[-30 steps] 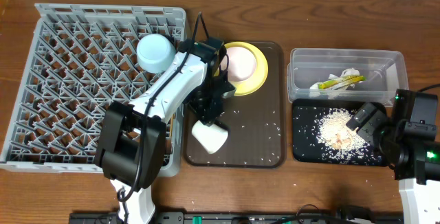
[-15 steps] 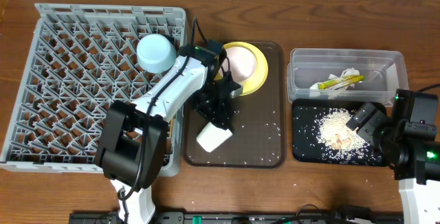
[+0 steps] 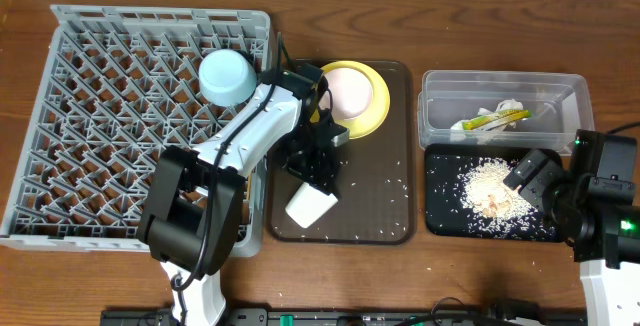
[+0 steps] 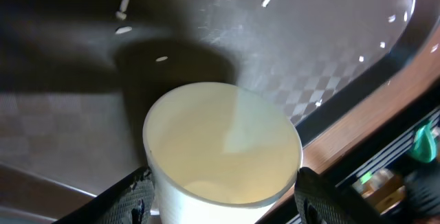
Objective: Sort waste into correct bins and load items into the dishwasher
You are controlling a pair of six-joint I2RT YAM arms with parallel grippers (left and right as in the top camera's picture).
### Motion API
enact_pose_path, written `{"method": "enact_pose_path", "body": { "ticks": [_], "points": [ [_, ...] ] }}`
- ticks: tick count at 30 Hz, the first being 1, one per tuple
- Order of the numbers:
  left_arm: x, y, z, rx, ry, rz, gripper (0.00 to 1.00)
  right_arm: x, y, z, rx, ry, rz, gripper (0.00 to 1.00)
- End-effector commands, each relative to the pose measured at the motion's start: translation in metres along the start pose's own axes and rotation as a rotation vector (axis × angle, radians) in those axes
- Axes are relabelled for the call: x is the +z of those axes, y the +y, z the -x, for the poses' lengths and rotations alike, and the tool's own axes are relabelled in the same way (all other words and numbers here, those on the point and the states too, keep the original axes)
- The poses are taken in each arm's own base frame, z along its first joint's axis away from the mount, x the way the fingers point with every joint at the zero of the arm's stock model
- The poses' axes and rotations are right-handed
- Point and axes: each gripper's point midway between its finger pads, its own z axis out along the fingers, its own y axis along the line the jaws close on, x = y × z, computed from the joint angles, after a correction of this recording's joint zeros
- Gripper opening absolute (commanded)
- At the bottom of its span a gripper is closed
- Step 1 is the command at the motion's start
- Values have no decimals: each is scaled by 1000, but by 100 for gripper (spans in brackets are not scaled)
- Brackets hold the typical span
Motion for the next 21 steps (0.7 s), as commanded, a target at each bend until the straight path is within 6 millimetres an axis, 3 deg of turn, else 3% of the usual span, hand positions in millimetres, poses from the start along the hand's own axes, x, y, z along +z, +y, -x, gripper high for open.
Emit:
{"method": "enact_pose_path", "body": {
  "ticks": [1,6,8,10,14,17,21],
  "points": [
    [0,-3,1,-166,-16,-8,71,-2,-1,3,10,-8,0,99],
    [-6,-42,18,-145,-82,-246,80,-2,-1,3,10,-8,0,99],
    [-8,-46,23,-136,-103,-277,80,-2,-1,3,10,-8,0,99],
    [-8,-42,27,-135,-118,-258,90,-2,-1,3,10,-8,0,99],
    [-16,-10,32,-233,-163,-91,99,-2,-1,3,10,-8,0,99],
    [-39,8,28,-277,-231,64,99,-2,-1,3,10,-8,0,99],
    [-81,13,16,-357,-355,194,98,-2,-1,3,10,-8,0,99]
  ]
}}
